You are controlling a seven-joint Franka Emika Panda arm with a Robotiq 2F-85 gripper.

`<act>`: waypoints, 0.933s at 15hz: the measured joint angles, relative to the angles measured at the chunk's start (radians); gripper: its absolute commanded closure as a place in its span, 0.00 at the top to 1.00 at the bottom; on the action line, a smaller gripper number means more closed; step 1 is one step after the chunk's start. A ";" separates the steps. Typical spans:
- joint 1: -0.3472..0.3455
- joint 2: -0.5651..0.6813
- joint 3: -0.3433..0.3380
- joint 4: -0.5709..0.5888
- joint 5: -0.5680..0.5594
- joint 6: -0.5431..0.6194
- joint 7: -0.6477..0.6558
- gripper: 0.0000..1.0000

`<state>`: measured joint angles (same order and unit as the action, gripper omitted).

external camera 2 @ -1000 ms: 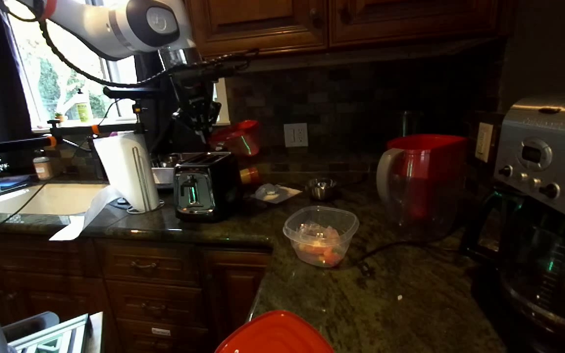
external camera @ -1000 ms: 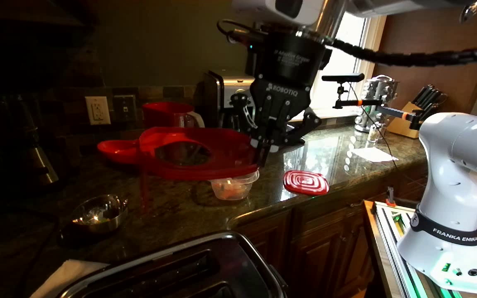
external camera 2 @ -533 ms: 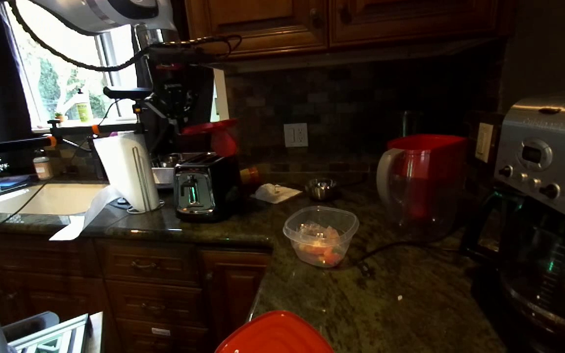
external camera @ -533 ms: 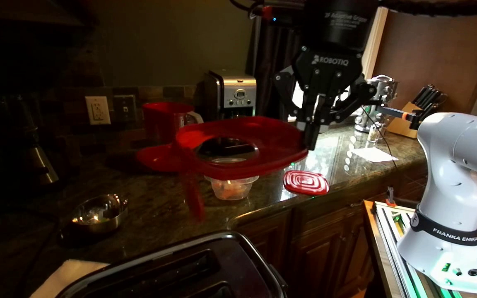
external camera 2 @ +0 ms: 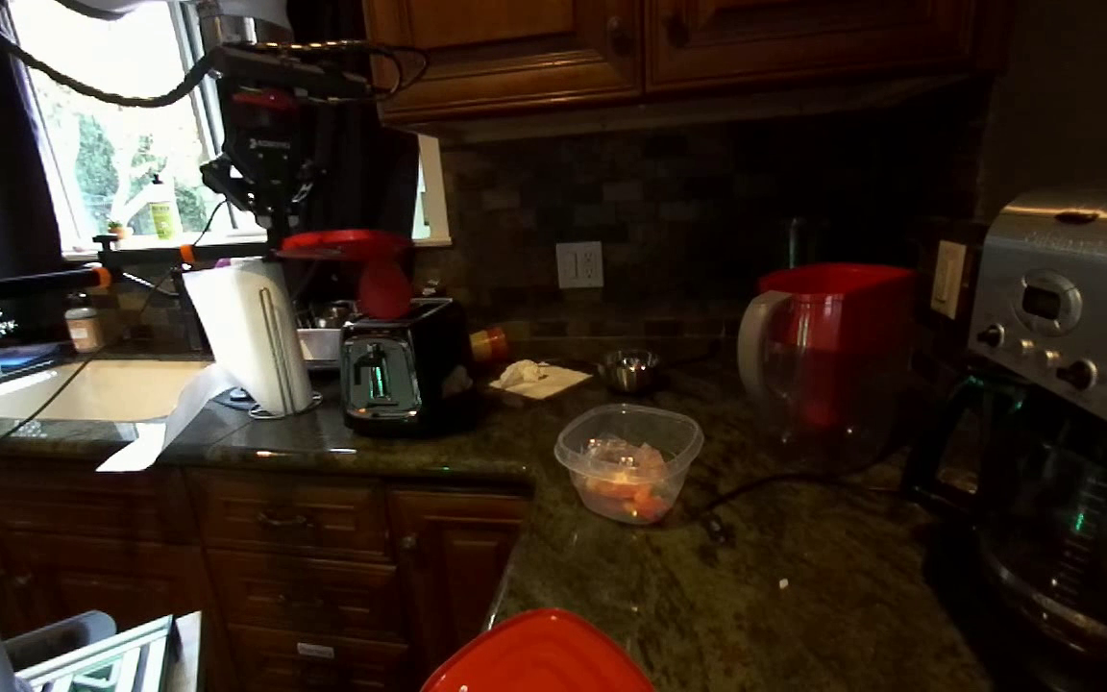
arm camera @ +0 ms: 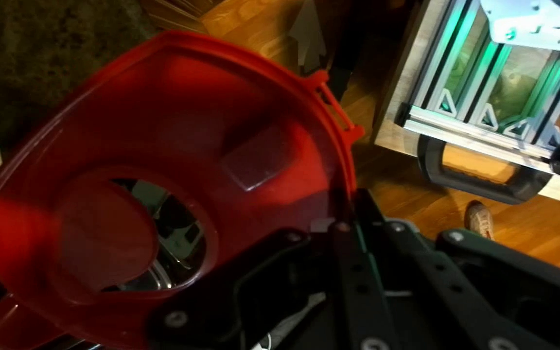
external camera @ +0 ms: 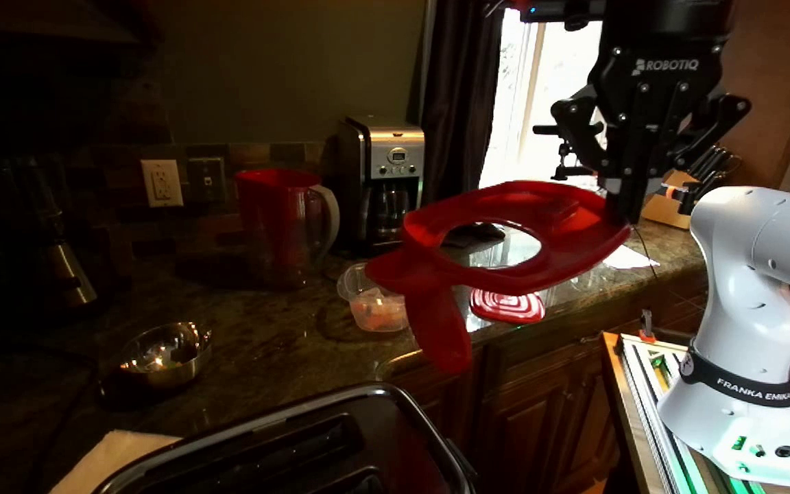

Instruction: Put the orange lid on the left on top of the toaster

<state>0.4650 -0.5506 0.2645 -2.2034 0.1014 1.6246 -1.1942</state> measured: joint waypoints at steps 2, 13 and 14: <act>0.012 -0.017 -0.001 -0.003 0.027 -0.023 0.000 0.02; 0.050 0.097 -0.002 -0.038 0.188 0.096 -0.093 0.02; 0.050 0.117 -0.002 -0.039 0.194 0.126 -0.097 0.02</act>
<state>0.5148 -0.4331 0.2625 -2.2425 0.2956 1.7507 -1.2907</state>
